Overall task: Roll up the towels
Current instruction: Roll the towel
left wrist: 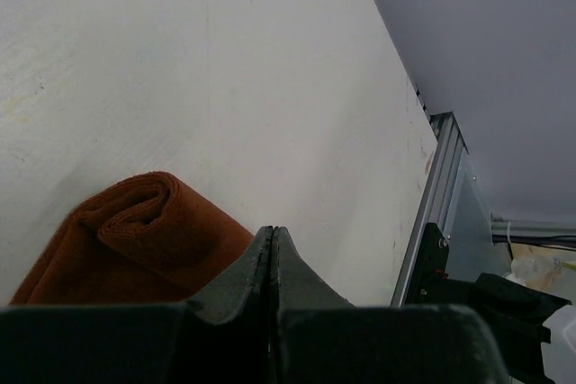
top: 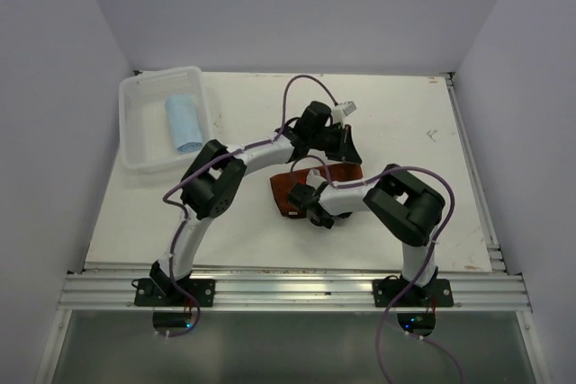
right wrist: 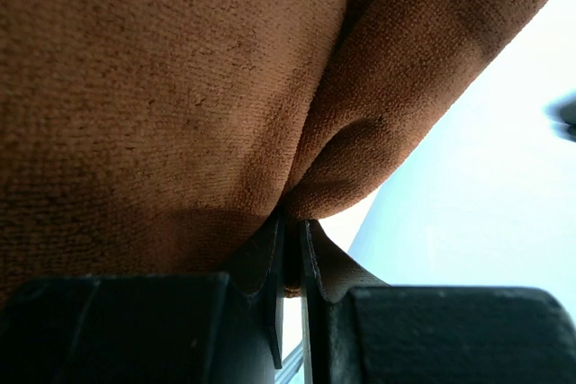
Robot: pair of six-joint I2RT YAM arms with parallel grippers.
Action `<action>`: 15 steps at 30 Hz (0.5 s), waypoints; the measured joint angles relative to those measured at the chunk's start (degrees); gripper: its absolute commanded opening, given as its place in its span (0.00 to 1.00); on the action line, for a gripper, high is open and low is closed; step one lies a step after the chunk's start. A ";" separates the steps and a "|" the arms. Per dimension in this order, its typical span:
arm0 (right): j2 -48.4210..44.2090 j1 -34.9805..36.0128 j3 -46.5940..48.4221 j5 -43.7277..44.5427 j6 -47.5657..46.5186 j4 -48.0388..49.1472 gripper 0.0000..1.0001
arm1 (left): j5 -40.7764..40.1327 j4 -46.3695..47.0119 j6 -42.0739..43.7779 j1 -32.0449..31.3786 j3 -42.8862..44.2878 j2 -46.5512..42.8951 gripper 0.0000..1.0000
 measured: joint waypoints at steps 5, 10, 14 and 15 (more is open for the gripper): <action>0.35 0.02 0.26 0.15 -0.09 -0.33 0.00 | 0.04 -0.85 0.11 -0.57 1.55 4.09 0.04; 0.50 0.04 0.33 0.24 -0.24 -0.39 0.01 | -1.07 -3.69 1.60 -0.87 4.13 6.60 0.04; 0.55 0.31 0.33 0.42 -0.26 -0.39 0.07 | -1.75 -5.77 2.14 -0.85 6.47 8.13 0.03; 0.57 0.44 0.33 0.50 -0.24 -0.46 0.08 | -1.90 -6.27 2.19 -0.83 7.06 8.57 0.02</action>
